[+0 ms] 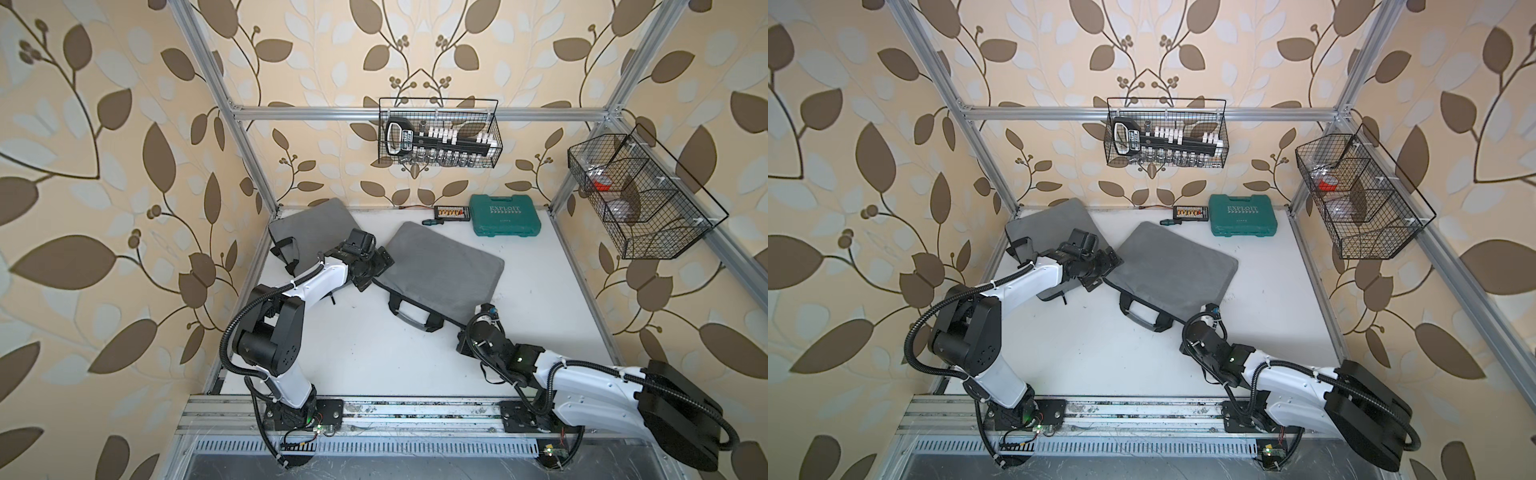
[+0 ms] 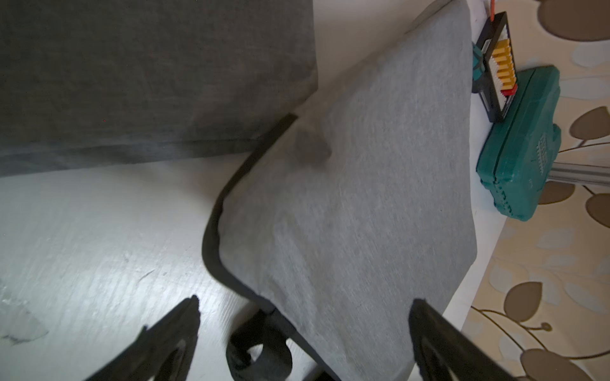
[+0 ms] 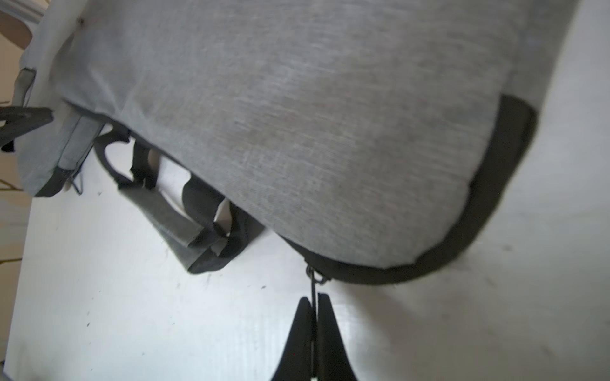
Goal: Put the mouse into the laptop bag
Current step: Zip the zipper on the zippered laptop bag.
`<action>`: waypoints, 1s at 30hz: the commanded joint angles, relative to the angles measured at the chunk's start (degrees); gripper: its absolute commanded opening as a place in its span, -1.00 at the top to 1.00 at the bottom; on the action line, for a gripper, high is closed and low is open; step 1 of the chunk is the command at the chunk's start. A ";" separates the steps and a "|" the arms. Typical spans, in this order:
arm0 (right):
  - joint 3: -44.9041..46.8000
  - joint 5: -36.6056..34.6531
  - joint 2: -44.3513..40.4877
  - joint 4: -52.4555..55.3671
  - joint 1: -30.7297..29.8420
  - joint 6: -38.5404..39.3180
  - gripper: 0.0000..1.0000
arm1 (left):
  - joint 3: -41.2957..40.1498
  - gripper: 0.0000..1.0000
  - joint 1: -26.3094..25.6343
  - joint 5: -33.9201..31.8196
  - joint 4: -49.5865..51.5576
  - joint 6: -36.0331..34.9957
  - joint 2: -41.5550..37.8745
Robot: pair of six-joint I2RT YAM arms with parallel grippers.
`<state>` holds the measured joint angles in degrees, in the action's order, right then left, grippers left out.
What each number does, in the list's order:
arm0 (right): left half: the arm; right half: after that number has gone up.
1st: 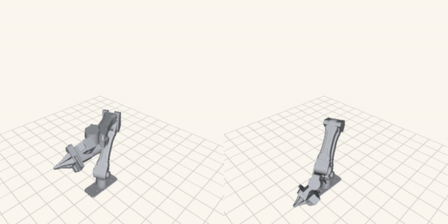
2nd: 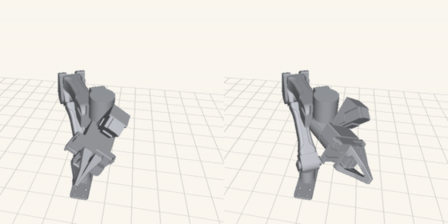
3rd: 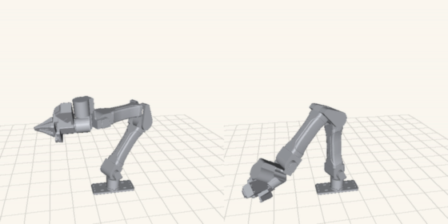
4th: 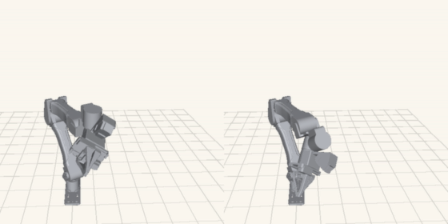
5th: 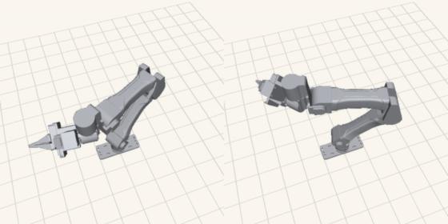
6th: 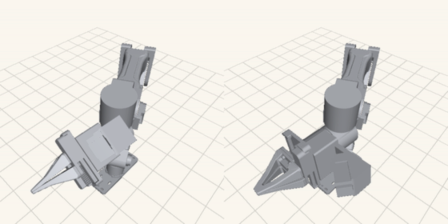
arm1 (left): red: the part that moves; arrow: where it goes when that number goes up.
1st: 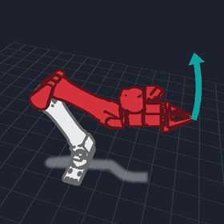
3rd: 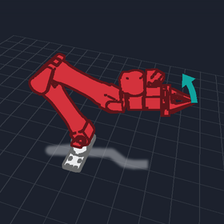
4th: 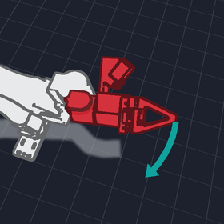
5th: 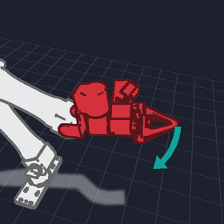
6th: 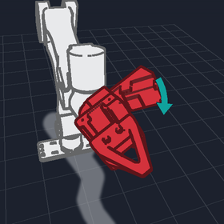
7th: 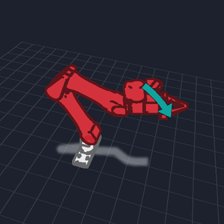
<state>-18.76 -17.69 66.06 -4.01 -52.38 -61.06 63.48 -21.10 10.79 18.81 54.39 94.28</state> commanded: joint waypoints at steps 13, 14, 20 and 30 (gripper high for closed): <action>-13.22 2.23 15.93 -13.94 -12.52 9.63 1.00 | -23.09 -0.97 -16.96 -0.31 -14.78 9.84 -13.82; -13.29 2.48 16.08 -14.47 -13.24 10.29 1.00 | -22.65 -0.97 -17.88 0.29 -16.04 9.94 -12.54; -11.52 4.89 16.11 -16.65 -14.55 11.55 1.00 | -20.58 0.04 -19.59 0.29 -19.83 10.38 -6.98; -3.89 6.72 13.60 -11.21 -14.59 6.94 1.00 | -14.41 1.00 -14.89 1.58 -16.38 5.92 -1.74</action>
<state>-25.50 -13.43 80.93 -17.43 -66.26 -51.53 46.54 -39.07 13.67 4.78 63.40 90.30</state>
